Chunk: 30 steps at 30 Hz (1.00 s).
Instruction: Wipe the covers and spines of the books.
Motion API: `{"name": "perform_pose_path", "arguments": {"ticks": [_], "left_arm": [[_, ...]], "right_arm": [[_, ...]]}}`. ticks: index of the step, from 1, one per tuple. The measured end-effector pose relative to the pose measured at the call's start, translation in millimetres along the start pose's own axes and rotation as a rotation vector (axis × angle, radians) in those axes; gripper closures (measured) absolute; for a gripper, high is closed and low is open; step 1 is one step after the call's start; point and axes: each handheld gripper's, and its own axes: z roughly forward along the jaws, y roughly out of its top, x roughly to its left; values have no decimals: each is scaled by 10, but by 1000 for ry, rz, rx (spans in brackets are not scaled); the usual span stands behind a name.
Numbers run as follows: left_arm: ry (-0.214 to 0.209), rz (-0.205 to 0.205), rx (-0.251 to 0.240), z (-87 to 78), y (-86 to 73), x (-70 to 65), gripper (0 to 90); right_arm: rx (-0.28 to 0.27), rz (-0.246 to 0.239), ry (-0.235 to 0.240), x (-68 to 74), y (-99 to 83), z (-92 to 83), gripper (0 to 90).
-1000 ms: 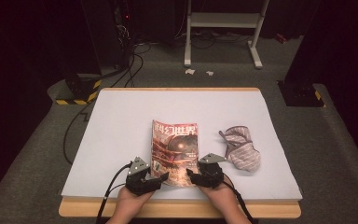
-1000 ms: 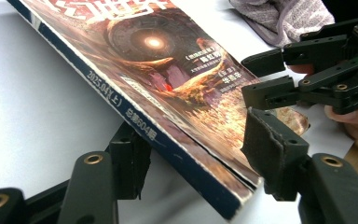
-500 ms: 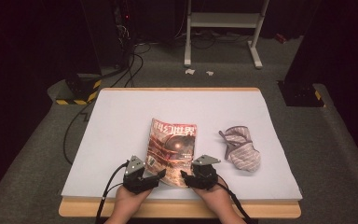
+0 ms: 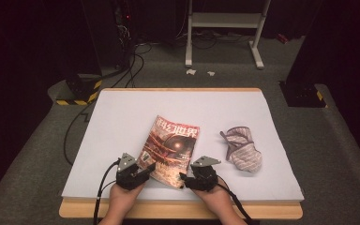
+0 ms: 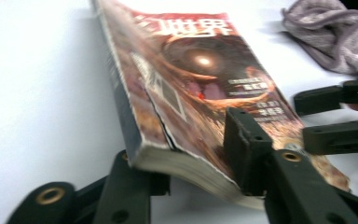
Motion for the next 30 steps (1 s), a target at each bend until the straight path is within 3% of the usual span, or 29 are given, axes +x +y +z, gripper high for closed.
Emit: {"name": "perform_pose_path", "arguments": {"ticks": [4, 10, 16, 19, 21, 26, 30], "left_arm": [[2, -54, -7, -26, 13, 195, 730], [16, -62, -43, -89, 49, 343, 820], [21, -29, -58, -59, 37, 362, 821], [-33, -26, -96, -73, 31, 391, 820], [-45, -26, -108, -84, 34, 394, 821], [24, 14, -79, -62, 49, 314, 822], [25, 25, -99, -79, 78, 282, 832]], "right_arm": [[-9, 12, -7, -19, -3, -23, 423], [-18, 26, -27, -72, -27, -68, 424], [-23, 35, -38, -110, -53, -108, 424], [-26, 37, -44, -121, -59, -122, 422], [-30, 37, -46, -129, -61, -129, 421], [-30, 34, -50, -130, -64, -133, 416], [-28, 37, -51, -126, -63, -139, 416]]}}
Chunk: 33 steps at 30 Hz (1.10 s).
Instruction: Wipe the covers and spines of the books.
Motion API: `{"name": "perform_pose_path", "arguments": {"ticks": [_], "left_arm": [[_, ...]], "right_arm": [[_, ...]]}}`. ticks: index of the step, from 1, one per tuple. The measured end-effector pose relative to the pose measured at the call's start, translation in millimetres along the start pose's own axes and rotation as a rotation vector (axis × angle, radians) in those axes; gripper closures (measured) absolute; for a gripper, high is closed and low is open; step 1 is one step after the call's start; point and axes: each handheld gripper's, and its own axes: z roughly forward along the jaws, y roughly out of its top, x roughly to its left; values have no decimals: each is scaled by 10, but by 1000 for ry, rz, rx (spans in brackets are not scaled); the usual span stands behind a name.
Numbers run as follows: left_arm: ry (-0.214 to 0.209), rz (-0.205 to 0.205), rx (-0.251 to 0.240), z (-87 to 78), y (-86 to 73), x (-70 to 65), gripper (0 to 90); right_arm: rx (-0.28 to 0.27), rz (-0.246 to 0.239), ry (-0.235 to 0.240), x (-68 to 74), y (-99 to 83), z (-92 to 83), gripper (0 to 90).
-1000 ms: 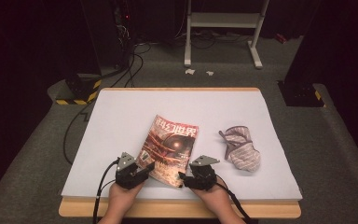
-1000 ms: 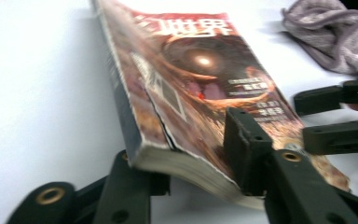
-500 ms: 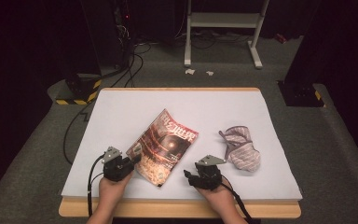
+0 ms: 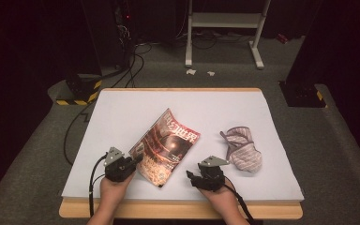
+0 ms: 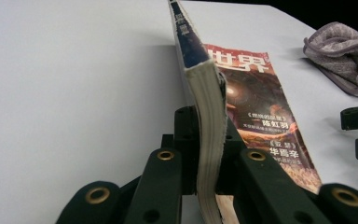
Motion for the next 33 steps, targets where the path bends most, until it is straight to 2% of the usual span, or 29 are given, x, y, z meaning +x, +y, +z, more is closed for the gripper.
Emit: {"name": "perform_pose_path", "arguments": {"ticks": [6, 10, 12, 14, 16, 17, 18, 19, 21, 24, 33], "left_arm": [[-8, 15, -20, -33, 83, -44, 837], [-15, 9, -43, -49, 149, -70, 838], [-7, 12, -61, -60, 192, -100, 838], [-4, 25, -82, -81, 247, -134, 839], [-1, 42, -102, -110, 320, -174, 839], [-3, 48, -114, -127, 361, -191, 840], [-4, 57, -125, -146, 403, -205, 840], [-4, 65, -136, -167, 444, -218, 840], [-1, 82, -153, -205, 527, -231, 841], [13, 94, -167, -226, 614, -220, 841], [33, 128, -207, -259, 794, -184, 842]], "right_arm": [[-15, -5, -2, -32, 61, -63, 415], [-30, -6, -48, -137, 125, -204, 417], [-48, 8, -60, -172, 110, -286, 418], [-92, 7, -74, -176, 50, -349, 424], [-128, 28, -62, -177, -46, -354, 437], [-106, 21, -48, -173, -72, -321, 426], [-81, -3, -52, -168, -85, -288, 423], [-76, -2, -59, -169, -97, -272, 429], [-90, 25, -35, -192, -103, -258, 431], [-91, 12, -44, -182, -95, -250, 431], [-95, 30, -30, -161, -97, -240, 436]]}}
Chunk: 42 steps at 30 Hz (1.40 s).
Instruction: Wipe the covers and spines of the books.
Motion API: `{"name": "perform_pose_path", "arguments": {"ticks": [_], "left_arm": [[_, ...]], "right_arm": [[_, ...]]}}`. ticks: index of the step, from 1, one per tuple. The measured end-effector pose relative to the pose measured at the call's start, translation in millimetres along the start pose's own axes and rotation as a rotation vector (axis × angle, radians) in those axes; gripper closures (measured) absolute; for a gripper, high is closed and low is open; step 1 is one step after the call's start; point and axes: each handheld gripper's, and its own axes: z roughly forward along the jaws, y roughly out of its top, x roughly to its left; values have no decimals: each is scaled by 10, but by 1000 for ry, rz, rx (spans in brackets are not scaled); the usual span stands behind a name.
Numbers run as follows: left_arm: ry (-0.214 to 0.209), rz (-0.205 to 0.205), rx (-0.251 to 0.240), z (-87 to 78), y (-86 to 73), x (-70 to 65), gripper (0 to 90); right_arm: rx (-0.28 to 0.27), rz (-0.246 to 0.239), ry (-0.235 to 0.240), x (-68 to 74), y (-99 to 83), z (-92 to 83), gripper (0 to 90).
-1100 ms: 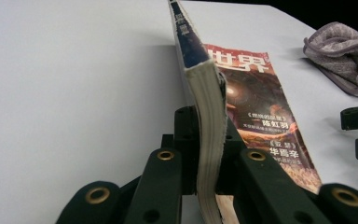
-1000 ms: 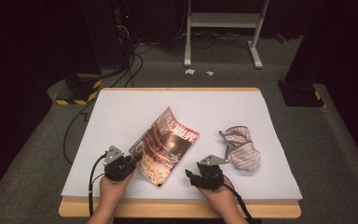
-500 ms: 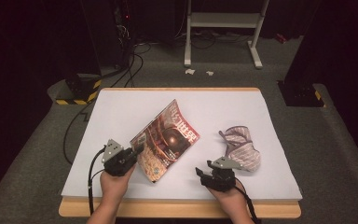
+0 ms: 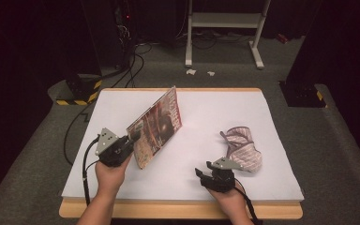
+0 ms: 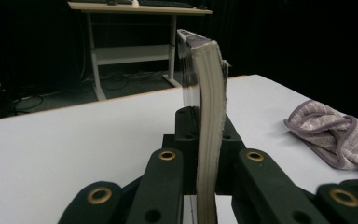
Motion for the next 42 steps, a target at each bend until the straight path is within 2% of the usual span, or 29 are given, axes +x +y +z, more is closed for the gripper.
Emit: {"name": "perform_pose_path", "arguments": {"ticks": [4, 9, 13, 16, 18, 22, 28, 33, 42], "left_arm": [[26, -9, -16, 27, 58, 67, 842], [69, 5, -36, 10, 127, 192, 842], [107, 47, -53, -33, 145, 269, 842], [125, 68, -39, -34, 109, 284, 841], [126, 64, -23, -22, 71, 289, 841], [91, 37, -37, -32, 21, 271, 840], [37, 38, -33, 4, -26, 116, 840], [-25, 25, -11, 68, -83, -38, 840], [-98, 26, 36, 204, -231, -300, 839]], "right_arm": [[-5, 9, 5, -7, 2, -4, 438], [-9, 13, 4, -18, 4, -19, 439], [-4, 7, 4, -12, -2, -3, 441], [3, 4, 7, 0, -8, 16, 442], [8, 0, 10, 10, -12, 29, 441], [19, -4, 16, 22, -21, 42, 441], [21, -1, 19, 21, -24, 52, 441], [27, -8, 25, 29, -28, 63, 439], [30, -9, 25, 26, -33, 64, 437]]}}
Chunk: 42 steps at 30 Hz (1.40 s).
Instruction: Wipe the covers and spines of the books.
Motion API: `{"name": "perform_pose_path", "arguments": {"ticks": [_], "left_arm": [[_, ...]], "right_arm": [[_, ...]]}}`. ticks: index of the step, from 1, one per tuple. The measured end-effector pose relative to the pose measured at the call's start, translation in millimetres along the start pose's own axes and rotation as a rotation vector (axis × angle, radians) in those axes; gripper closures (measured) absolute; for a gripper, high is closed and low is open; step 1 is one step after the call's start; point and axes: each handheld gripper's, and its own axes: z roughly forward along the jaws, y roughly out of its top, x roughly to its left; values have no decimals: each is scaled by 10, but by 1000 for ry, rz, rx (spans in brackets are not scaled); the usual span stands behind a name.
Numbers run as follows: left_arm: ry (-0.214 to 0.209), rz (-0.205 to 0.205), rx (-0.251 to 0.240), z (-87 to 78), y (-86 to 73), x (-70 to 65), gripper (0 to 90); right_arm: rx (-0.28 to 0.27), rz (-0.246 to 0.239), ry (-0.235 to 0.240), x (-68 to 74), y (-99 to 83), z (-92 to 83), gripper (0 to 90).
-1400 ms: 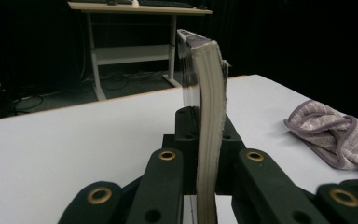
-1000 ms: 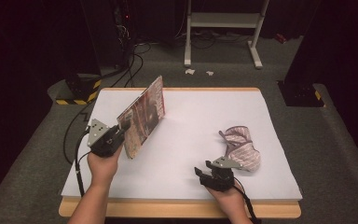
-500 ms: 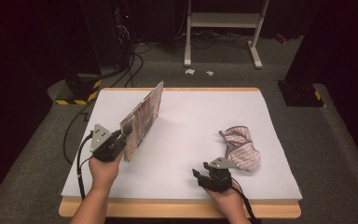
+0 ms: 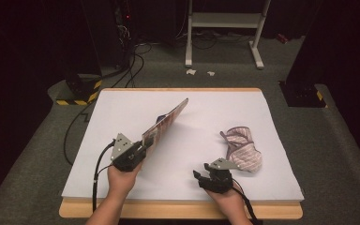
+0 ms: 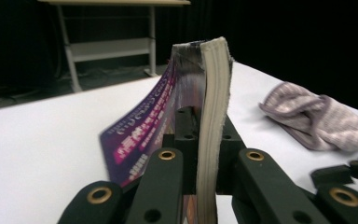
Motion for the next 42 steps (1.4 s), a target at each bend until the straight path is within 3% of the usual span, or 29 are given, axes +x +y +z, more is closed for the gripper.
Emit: {"name": "perform_pose_path", "arguments": {"ticks": [10, 15, 25, 30, 35, 40, 42], "left_arm": [[-69, 1, 64, 166, -208, -232, 839], [-87, 32, 103, 240, -349, -354, 837], [-113, 63, 122, 296, -572, -489, 826], [-117, 106, 133, 304, -659, -546, 813], [-109, 153, 148, 313, -715, -599, 803], [-119, 150, 165, 313, -736, -590, 785], [-136, 122, 177, 312, -744, -567, 756]], "right_arm": [[12, -8, 11, 10, -4, 8, 443], [12, -11, 11, 12, -5, 16, 443], [-14, -31, -8, 51, 27, -12, 444], [-62, -42, -16, 90, 149, -42, 442], [-54, -71, -39, 110, 313, 61, 440], [-69, -77, -41, 193, 408, 189, 435], [-75, -68, -35, 214, 417, 219, 432]]}}
